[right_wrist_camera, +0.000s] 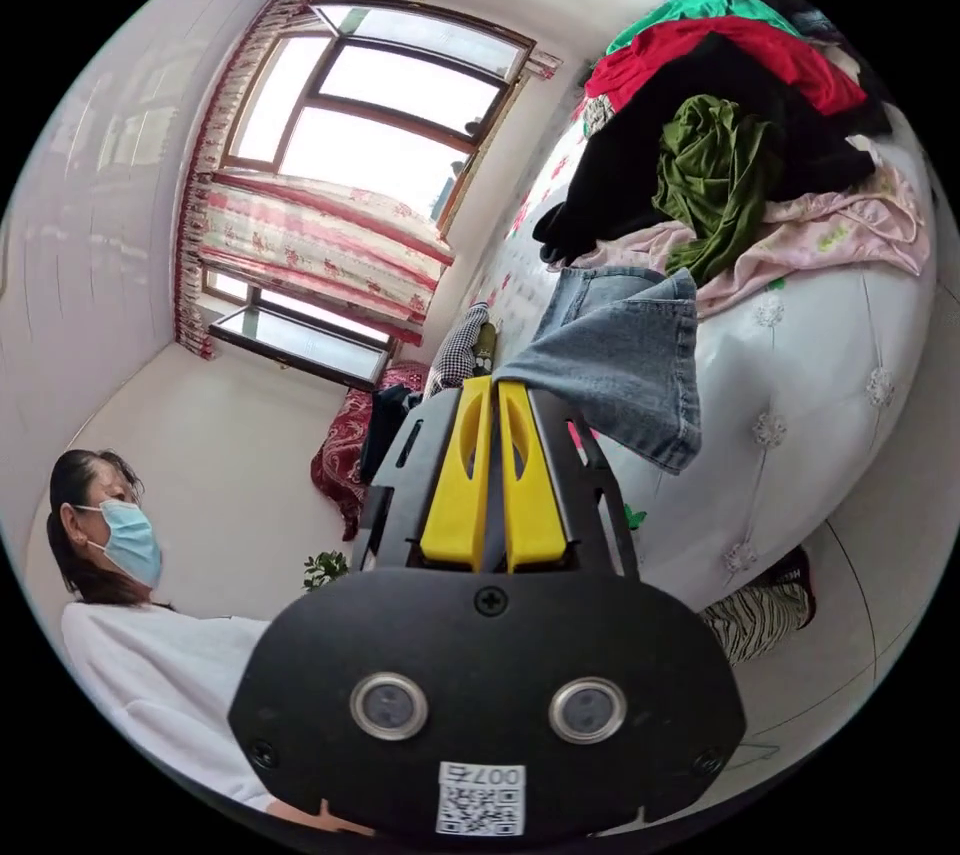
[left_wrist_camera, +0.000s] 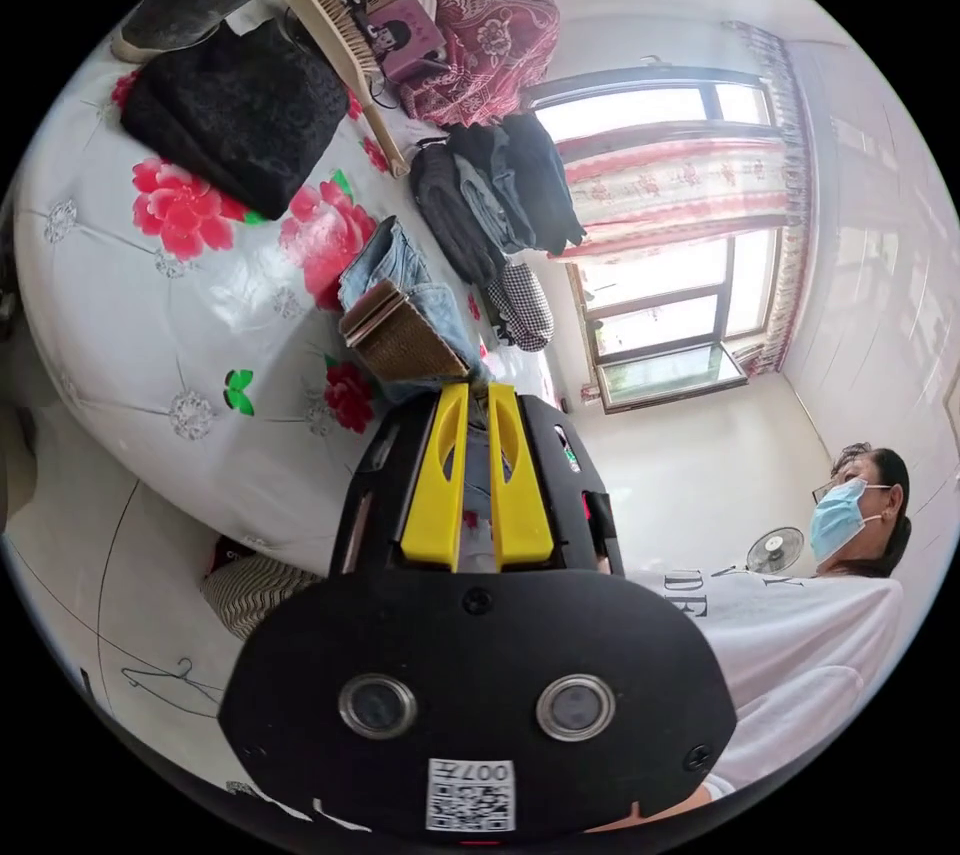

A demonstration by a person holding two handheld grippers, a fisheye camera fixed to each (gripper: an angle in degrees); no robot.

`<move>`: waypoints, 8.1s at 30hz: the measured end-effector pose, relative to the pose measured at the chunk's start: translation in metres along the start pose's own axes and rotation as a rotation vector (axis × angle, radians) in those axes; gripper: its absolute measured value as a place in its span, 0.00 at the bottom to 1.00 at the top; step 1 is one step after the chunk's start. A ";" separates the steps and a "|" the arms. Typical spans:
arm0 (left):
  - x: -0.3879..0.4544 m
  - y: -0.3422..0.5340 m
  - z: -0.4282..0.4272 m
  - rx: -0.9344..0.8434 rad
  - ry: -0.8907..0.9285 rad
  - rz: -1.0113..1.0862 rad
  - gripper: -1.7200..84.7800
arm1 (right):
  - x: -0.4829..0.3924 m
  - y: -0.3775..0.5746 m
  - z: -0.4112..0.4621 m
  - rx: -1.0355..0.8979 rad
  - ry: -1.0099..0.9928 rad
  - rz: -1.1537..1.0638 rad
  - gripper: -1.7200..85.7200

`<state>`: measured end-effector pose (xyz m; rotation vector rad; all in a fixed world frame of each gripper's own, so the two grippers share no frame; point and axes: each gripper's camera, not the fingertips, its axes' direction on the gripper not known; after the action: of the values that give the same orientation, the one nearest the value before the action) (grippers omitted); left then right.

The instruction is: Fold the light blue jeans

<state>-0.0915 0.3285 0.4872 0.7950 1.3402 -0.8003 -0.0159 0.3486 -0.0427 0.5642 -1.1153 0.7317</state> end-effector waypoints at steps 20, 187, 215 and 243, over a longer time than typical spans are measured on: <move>0.125 -0.190 0.215 0.071 -0.322 0.085 0.12 | -0.115 -0.158 0.371 -0.301 0.450 -0.320 0.09; 0.289 -0.108 0.146 -0.194 0.043 0.666 0.08 | -0.243 0.045 0.370 -0.973 0.348 -0.769 0.02; 0.132 -0.162 0.248 -0.660 -0.080 0.057 0.12 | -0.045 -0.083 0.338 -0.909 0.280 -0.025 0.10; 0.462 -0.307 0.377 -0.477 -0.322 0.670 0.13 | -0.294 -0.190 0.596 -0.768 0.440 -0.783 0.06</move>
<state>-0.1344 -0.1703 0.0410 0.6352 0.8365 -0.0590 -0.2985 -0.2779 -0.1205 0.1268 -0.5995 -0.2644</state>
